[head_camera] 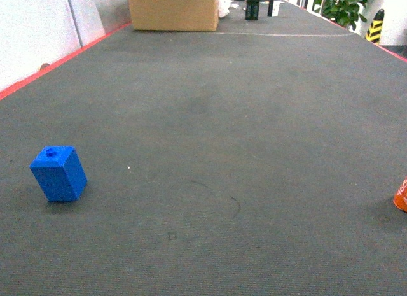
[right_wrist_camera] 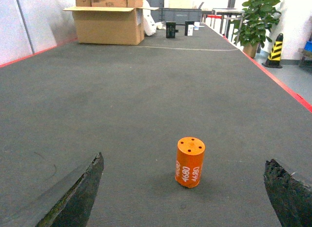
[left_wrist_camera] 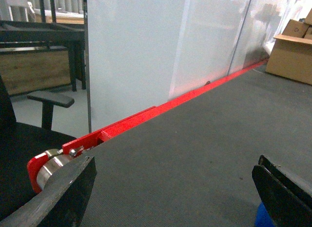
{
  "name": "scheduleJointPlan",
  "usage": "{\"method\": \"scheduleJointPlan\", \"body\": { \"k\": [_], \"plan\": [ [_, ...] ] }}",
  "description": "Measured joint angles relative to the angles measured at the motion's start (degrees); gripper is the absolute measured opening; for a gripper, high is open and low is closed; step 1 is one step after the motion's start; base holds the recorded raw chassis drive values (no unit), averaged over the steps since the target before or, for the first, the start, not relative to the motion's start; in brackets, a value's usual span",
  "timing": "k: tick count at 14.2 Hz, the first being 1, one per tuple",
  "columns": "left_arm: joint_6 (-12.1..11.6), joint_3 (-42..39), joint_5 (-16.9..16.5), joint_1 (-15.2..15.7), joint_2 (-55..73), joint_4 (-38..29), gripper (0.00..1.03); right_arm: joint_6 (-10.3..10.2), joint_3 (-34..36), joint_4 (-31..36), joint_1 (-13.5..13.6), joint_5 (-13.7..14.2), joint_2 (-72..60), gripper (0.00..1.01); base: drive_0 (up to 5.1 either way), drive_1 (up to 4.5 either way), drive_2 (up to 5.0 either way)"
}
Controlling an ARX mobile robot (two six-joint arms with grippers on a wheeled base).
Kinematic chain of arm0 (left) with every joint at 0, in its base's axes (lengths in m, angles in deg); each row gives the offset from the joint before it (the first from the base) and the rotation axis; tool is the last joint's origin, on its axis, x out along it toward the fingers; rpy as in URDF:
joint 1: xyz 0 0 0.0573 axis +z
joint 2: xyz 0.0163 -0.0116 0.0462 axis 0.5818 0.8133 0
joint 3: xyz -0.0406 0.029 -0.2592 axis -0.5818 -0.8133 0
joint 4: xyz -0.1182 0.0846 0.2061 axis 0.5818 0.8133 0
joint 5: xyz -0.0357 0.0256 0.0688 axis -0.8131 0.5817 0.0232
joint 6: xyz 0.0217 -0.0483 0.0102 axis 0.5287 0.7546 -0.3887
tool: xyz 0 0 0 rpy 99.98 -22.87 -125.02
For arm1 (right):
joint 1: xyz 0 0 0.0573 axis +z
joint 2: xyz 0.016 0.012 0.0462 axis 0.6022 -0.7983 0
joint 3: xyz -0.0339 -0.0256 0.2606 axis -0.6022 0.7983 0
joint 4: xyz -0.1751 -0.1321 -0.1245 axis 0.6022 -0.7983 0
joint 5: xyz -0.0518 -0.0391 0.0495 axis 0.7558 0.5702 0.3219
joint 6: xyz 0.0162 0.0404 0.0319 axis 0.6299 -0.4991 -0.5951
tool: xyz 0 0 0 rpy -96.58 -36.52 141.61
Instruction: Sort blue parts and orange caps into right shelf containers
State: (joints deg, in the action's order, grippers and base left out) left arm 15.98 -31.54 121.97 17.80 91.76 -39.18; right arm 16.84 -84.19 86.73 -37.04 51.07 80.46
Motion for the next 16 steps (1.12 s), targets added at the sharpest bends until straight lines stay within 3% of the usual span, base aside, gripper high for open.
{"method": "scheduleJointPlan", "body": {
  "k": [16],
  "plan": [
    [-0.02, 0.00, 0.00, 0.00, 0.00, 0.00, 0.98, 0.00, 0.02, 0.00, 0.00, 0.00, 0.00, 0.98, 0.0, 0.00, 0.0]
  ]
}}
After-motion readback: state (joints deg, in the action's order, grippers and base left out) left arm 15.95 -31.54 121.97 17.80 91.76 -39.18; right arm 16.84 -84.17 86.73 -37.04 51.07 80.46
